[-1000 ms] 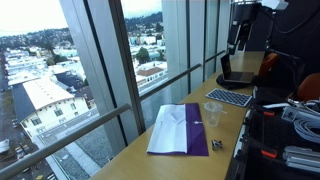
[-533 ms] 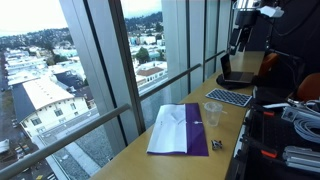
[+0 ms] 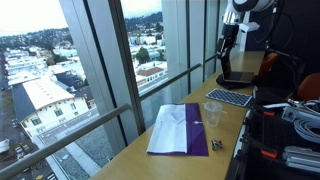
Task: Put the straw in the cup
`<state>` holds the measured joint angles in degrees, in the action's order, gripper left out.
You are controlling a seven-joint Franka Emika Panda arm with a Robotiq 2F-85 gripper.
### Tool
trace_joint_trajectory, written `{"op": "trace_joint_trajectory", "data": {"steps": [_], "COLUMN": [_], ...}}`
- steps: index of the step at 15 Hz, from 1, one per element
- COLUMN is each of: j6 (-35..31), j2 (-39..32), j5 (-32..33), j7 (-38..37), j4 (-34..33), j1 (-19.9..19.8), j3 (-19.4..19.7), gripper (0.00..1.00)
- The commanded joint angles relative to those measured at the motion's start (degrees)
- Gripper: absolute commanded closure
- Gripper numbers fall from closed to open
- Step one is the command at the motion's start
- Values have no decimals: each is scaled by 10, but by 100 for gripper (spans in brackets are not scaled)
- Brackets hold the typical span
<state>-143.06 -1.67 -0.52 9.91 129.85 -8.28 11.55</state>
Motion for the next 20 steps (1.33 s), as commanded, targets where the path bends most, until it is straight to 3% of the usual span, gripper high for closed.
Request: {"op": "trace_joint_trajectory", "data": {"steps": [1, 9, 20], "j6": [-10, -20, -63], "j2": [-139, -347, -509], "j5": [-46, -50, -32], "j7": [35, 41, 28], "j4": [-121, -259, -357], "j1": [-17, -67, -78], "j3": [-11, -52, -60], "gripper": [0, 0, 0]}}
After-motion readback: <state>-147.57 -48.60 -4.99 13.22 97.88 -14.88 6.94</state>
